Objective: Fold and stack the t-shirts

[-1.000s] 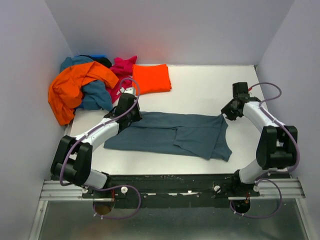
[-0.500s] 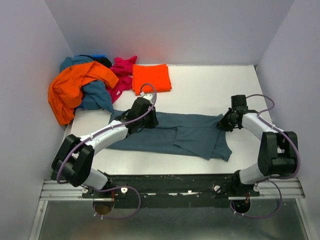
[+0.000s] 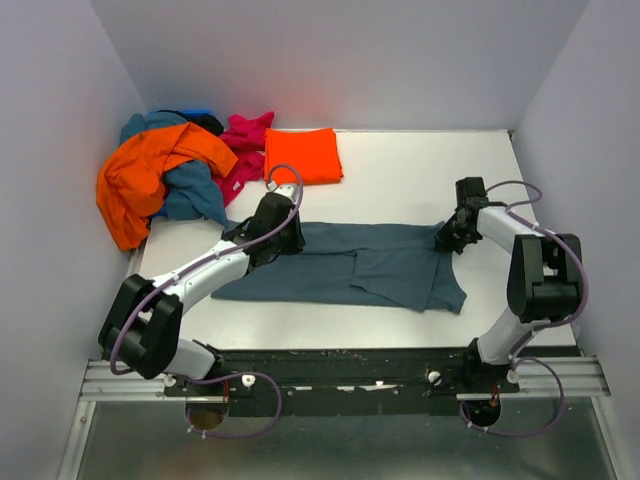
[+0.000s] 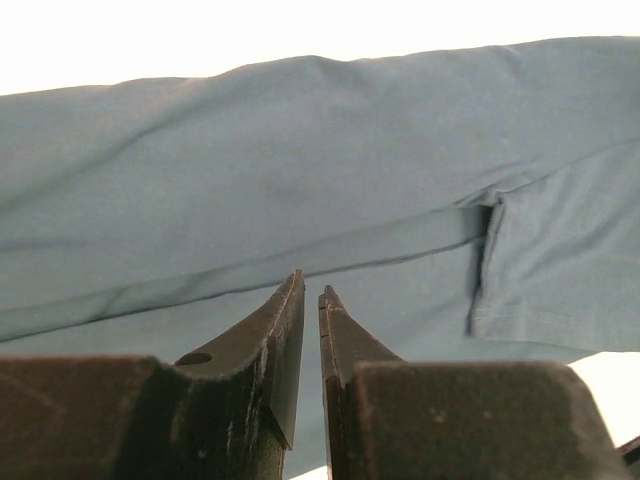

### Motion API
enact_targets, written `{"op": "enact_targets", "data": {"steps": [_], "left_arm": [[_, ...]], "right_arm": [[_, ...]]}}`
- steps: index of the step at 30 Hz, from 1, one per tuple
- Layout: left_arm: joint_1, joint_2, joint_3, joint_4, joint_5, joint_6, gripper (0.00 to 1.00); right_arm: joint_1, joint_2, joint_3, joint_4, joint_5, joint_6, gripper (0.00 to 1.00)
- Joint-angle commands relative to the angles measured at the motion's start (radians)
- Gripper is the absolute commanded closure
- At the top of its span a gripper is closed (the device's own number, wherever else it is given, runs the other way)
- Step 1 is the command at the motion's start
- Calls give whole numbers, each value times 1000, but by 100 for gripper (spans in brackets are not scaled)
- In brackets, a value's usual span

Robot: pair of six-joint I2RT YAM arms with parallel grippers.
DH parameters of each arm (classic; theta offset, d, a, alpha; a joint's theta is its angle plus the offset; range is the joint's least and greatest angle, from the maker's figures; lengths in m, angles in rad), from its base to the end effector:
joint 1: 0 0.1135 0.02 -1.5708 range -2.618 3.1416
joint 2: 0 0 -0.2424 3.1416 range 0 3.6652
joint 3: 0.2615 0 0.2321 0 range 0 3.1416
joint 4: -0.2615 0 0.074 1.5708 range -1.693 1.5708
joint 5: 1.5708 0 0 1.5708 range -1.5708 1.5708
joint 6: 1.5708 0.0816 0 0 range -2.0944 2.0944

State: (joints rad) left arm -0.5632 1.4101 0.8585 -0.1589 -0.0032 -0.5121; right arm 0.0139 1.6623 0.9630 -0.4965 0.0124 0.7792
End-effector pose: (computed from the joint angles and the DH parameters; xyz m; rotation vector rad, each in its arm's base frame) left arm 0.2720 -0.1715 0.1849 0.0582 2.3435 -0.5476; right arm 0.3093 0.0033 0.1117 1.0429 2.5822 0.1881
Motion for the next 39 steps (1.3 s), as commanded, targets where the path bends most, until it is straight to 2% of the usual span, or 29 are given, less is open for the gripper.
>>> {"op": "enact_targets", "data": {"steps": [1,4,7,12,17,22,25,33,39], "left_arm": [[80,13,-35,13,-64,-26,73],[170,41,-10,7,-78,-13,73],[209,75,16,38,-69,-11,76],[223,168,96,-17,-63,30,91],[223,240,100,-39,-61,56,92],[221,387,188,-120,1,84,96],[201,434,208,-175,52,67,97],[70,431,151,-228,85,-31,99],[-46,359,36,-193,98,-143,100]], "right_arm": [[0,124,153,-62,93,0,99],[0,204,284,-102,106,-27,99],[1,286,414,-122,113,-57,99],[6,450,641,-158,96,-95,99],[12,566,850,-208,132,-130,99],[24,613,938,-212,141,-159,99],[40,631,974,-197,144,-172,99],[55,780,1209,-329,147,-138,99],[55,781,1218,-335,173,-135,97]]}}
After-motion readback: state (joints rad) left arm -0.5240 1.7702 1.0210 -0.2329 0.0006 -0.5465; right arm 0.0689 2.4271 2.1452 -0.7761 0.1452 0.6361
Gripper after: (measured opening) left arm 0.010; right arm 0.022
